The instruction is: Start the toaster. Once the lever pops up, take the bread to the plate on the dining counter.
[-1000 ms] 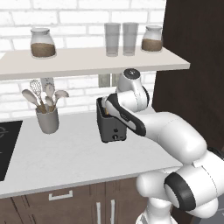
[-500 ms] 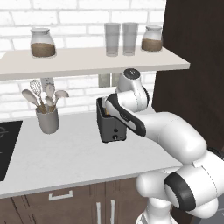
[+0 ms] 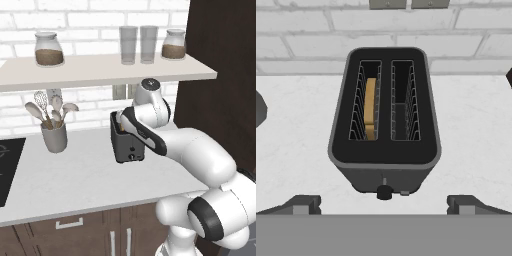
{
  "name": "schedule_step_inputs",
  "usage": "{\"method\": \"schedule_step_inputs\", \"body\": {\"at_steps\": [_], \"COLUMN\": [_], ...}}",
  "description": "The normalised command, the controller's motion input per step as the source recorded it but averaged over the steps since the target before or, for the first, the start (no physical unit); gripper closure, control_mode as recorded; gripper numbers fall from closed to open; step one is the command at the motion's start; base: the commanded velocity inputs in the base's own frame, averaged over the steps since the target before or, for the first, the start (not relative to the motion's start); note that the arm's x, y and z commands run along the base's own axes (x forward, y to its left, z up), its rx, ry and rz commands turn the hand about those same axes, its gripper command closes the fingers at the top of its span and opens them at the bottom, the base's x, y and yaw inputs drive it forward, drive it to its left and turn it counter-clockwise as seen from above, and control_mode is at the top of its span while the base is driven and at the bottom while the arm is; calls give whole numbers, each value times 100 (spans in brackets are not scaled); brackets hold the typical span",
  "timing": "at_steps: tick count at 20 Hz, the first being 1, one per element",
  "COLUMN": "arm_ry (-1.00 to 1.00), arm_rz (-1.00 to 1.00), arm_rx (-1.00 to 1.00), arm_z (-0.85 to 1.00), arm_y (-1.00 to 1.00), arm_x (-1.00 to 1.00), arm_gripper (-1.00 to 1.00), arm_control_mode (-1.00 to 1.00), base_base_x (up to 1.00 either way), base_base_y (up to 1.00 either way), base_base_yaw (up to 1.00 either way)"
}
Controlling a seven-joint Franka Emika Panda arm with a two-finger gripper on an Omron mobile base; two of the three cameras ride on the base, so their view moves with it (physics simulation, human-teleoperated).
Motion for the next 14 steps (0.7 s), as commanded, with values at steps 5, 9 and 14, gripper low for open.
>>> {"method": "schedule_step_inputs", "body": {"at_steps": [5,9,14], "arm_ry": [0,0,0], "arm_rz": [0,0,0], "arm_rx": [0,0,0], "arm_z": [0,0,0], "arm_y": [0,0,0], "arm_x": [0,0,0], "arm_gripper": [-100,-100,-100], "arm_control_mode": [-100,-100,-100], "base_base_x": [0,0,0], "base_base_y": [0,0,0], "base_base_yaw": [0,0,0]}}
